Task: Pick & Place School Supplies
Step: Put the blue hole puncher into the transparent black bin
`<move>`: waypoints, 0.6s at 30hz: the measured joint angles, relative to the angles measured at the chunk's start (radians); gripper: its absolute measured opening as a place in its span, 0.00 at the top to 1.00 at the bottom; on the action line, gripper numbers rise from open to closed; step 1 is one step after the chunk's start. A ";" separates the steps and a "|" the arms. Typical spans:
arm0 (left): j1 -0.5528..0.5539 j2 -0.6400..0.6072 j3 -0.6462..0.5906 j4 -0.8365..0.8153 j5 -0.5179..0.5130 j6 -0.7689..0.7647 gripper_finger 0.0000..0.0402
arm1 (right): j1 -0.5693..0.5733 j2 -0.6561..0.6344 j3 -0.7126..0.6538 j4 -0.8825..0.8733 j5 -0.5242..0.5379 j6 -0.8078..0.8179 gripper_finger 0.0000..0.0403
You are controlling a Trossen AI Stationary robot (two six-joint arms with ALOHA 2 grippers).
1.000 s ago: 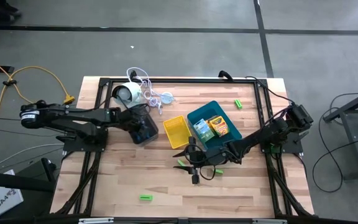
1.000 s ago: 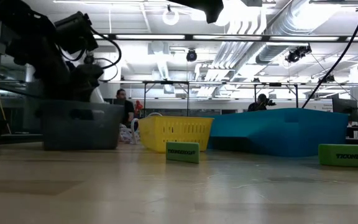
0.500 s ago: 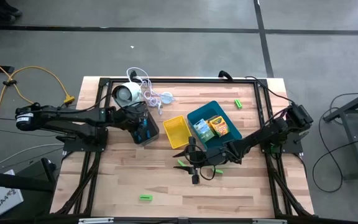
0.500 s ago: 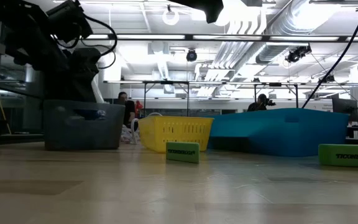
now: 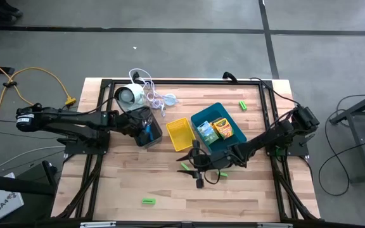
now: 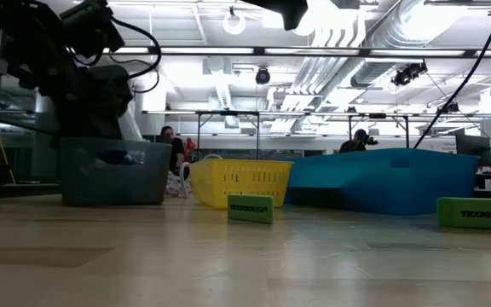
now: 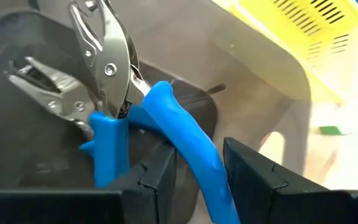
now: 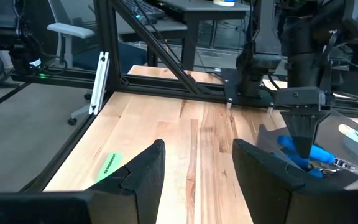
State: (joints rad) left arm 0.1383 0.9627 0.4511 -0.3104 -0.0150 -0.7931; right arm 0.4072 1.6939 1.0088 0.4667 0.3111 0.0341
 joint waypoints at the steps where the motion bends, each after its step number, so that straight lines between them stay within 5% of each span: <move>1: 0.000 0.000 0.000 -0.008 -0.003 0.003 0.69 | 0.000 0.000 0.000 0.000 0.000 0.000 0.56; 18: 0.001 0.000 0.000 -0.011 -0.009 0.083 0.69 | 0.000 0.000 0.000 0.000 0.000 0.000 0.56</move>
State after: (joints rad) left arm 0.1390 0.9627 0.4511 -0.3218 -0.0242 -0.7100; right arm 0.4072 1.6939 1.0088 0.4667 0.3107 0.0341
